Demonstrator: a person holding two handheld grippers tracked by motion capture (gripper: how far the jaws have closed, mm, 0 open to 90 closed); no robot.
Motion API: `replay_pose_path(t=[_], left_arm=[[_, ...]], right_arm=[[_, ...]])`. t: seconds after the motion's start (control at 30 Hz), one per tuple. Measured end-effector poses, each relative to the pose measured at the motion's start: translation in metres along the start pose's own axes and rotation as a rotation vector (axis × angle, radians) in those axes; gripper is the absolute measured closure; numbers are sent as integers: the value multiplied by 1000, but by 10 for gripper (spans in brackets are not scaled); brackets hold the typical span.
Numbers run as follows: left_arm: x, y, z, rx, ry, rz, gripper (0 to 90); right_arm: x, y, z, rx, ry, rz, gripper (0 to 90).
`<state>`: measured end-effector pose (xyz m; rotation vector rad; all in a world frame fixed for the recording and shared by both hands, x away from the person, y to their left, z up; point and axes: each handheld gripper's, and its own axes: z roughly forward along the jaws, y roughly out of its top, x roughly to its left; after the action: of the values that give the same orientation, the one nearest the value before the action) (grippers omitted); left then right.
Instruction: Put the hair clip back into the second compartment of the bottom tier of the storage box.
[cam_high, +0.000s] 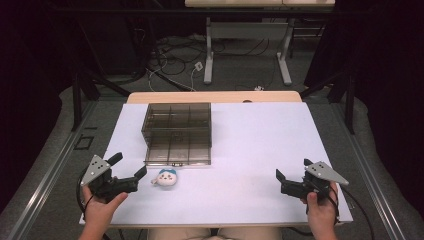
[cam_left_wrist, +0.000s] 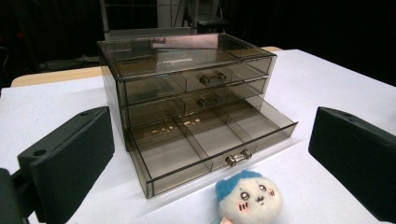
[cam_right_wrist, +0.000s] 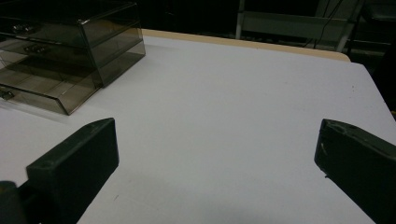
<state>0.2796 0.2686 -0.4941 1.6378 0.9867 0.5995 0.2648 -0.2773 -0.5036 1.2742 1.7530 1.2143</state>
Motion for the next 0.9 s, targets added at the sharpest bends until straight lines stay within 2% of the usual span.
replay_pose_path(t=[0.3, 0.33, 0.6, 0.73, 0.8, 0.9], left_arm=[[-7, 0, 4, 15, -5, 16, 4], [-6, 0, 4, 19, -4, 28, 5], [-7, -1, 12, 24, -19, 4, 5], [-7, -5, 17, 55, -26, 14, 4], [-9, -5, 18, 66, -29, 20, 4], [-11, -3, 18, 60, -33, 19, 4]], right_arm=[[0, -1, 1, 6, -5, 6, 0], [0, -1, 1, 7, -8, 4, 0], [0, 0, 6, 8, -14, 26, 0], [-2, 0, 7, 5, -17, 31, 0], [-3, -2, 8, 9, -19, 50, 0], [-3, -4, 6, 16, -16, 56, 0]])
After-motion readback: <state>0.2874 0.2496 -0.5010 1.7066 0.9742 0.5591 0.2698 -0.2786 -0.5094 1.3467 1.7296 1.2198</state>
